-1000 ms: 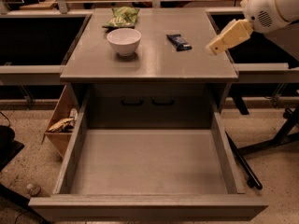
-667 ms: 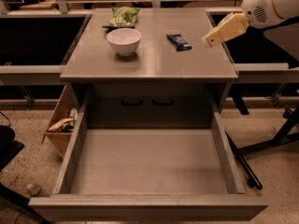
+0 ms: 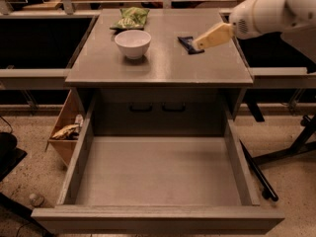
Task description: Place rxbar blueberry into top drawer
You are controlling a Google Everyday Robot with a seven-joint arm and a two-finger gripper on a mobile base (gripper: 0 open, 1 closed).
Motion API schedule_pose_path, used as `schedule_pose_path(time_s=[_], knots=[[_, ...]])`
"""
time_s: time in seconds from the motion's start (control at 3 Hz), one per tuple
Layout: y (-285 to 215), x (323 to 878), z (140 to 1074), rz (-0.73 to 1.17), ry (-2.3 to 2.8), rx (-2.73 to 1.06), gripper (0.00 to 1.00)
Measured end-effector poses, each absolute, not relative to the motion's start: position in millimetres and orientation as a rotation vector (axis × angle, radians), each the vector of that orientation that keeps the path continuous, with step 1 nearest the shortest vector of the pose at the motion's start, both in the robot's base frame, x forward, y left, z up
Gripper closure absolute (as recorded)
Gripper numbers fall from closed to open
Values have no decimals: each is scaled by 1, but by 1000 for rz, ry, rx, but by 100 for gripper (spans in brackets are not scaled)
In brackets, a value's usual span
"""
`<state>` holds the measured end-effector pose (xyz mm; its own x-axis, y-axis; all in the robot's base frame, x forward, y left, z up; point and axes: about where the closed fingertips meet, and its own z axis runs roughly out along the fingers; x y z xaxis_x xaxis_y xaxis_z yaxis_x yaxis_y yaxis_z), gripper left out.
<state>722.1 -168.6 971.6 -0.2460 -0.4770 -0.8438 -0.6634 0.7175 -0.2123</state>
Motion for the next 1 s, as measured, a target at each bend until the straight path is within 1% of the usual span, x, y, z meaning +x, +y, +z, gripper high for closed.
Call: schedule_pose_path(time_s=[0.33, 0.67, 1.0], knots=[[-148, 787, 941, 281, 1931, -796, 0], [-134, 841, 913, 307, 1971, -717, 0], [-129, 880, 890, 332, 1966, -686, 0]])
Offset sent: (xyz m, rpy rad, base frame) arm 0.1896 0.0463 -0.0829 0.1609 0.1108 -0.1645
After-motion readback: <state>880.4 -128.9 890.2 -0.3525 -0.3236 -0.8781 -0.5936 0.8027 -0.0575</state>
